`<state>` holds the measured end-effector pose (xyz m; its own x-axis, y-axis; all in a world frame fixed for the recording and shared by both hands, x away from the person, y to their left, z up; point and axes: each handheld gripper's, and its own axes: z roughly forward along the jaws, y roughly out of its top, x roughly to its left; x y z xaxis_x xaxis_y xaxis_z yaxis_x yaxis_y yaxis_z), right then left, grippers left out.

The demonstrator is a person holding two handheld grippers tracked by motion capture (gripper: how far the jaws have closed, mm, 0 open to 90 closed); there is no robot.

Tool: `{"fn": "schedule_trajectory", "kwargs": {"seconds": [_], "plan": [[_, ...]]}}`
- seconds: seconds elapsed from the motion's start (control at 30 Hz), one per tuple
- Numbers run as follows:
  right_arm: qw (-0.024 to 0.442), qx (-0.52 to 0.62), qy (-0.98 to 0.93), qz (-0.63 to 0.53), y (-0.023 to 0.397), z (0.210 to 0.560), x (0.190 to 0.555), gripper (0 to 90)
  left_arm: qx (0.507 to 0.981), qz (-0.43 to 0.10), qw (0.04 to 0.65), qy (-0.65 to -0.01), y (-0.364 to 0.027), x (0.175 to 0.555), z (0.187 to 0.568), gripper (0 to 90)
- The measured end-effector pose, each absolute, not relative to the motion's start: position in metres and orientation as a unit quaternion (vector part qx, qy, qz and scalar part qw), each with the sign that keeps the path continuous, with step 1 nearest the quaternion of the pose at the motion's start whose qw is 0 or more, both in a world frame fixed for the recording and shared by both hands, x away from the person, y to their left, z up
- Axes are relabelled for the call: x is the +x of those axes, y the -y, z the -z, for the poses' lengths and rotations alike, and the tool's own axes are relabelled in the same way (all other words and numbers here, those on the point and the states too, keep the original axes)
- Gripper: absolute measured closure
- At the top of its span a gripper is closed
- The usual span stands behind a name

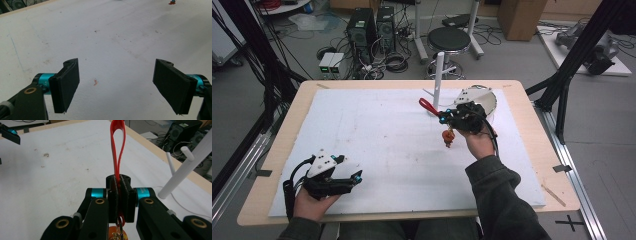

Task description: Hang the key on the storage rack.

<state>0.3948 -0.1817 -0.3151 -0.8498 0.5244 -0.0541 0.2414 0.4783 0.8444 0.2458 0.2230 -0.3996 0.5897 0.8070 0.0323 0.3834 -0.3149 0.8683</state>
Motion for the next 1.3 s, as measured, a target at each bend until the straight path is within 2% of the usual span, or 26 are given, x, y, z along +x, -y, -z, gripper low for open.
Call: {"fn": "schedule_trajectory", "kwargs": {"seconds": [0.9,1.3], "plan": [[0.192,0.262,-0.833,-0.447,0.197,0.299,0.413,85.6,0.773,-0.24,0.444,-0.384,-0.223,0.246,0.4,21.7],[0.202,0.291,-0.826,-0.438,0.199,0.304,0.426,85.6,0.772,-0.241,0.445,-0.384,-0.222,0.246,0.4,21.7]]}}
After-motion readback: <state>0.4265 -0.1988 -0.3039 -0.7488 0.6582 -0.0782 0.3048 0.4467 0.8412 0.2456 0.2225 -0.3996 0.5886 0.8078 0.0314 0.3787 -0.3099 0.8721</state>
